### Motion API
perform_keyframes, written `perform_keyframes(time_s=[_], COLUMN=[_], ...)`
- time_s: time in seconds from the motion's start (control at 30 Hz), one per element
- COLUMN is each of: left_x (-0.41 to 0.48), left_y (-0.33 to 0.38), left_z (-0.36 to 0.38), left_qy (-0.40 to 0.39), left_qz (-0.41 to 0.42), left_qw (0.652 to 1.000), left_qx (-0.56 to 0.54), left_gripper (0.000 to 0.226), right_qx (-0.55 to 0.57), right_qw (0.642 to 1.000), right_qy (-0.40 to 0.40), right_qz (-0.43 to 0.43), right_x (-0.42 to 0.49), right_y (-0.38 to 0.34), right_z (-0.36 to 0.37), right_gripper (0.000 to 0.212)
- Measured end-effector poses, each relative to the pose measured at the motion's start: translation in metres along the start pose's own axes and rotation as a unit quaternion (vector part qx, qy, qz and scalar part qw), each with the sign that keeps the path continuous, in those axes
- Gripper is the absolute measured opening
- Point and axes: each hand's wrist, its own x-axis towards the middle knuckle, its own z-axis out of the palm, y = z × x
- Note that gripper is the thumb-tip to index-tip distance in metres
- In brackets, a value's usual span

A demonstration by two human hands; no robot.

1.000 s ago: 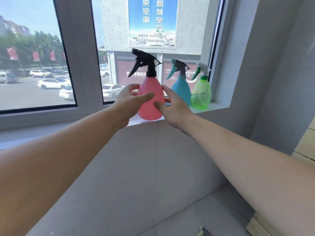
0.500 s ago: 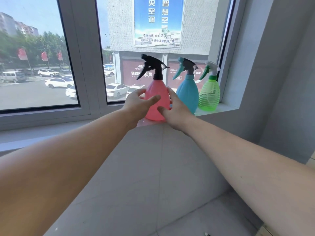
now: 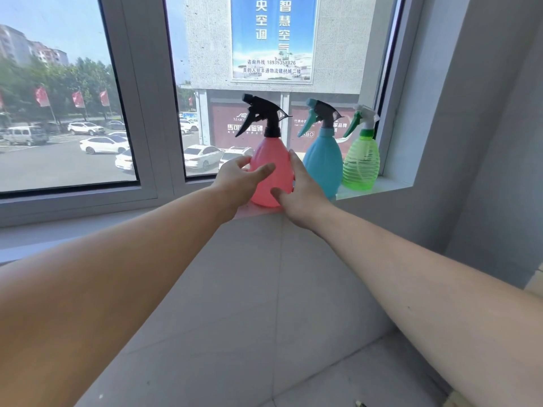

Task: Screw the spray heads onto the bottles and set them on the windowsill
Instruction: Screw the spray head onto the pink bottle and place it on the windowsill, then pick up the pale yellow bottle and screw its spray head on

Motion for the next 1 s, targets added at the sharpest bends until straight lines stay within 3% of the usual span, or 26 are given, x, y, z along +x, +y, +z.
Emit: perform_keyframes(time_s=[0.13, 0.23, 0.33, 0.43, 0.53, 0.63, 0.8, 1.0], left_x=[-0.005, -0.017, -0.039, -0.078, -0.109, -0.127, -0.141, -0.16], left_y=[0.003, 0.005, 0.006, -0.002, -0.025, -0.06, -0.143, -0.257], left_z=[0.002, 0.003, 0.003, 0.016, 0.037, 0.064, 0.115, 0.17], left_qy=[0.013, 0.034, 0.1, 0.134, 0.053, -0.075, -0.235, -0.333], left_qz=[-0.005, -0.009, 0.008, 0.051, 0.066, 0.005, -0.153, -0.257], left_qw=[1.0, 0.999, 0.995, 0.989, 0.996, 0.997, 0.957, 0.885], left_qx=[0.003, 0.009, -0.009, -0.017, -0.009, 0.008, 0.073, 0.198], left_gripper=[0.095, 0.099, 0.089, 0.057, 0.028, 0.015, 0.036, 0.049], right_qx=[0.008, 0.005, 0.023, 0.011, 0.022, 0.026, 0.005, 0.03], right_qw=[1.0, 1.0, 0.999, 0.998, 0.996, 0.99, 0.968, 0.909], right_qy=[0.005, 0.025, 0.04, 0.058, 0.07, 0.05, -0.01, -0.071], right_qz=[-0.005, -0.009, -0.025, -0.005, 0.051, 0.129, 0.251, 0.41], right_x=[-0.006, -0.02, -0.044, -0.075, -0.106, -0.138, -0.187, -0.241], right_y=[0.001, -0.004, -0.002, 0.019, 0.055, 0.108, 0.198, 0.303], right_z=[-0.001, -0.009, -0.019, -0.033, -0.043, -0.043, -0.036, -0.021], right_gripper=[0.09, 0.083, 0.073, 0.06, 0.034, 0.003, 0.012, 0.017])
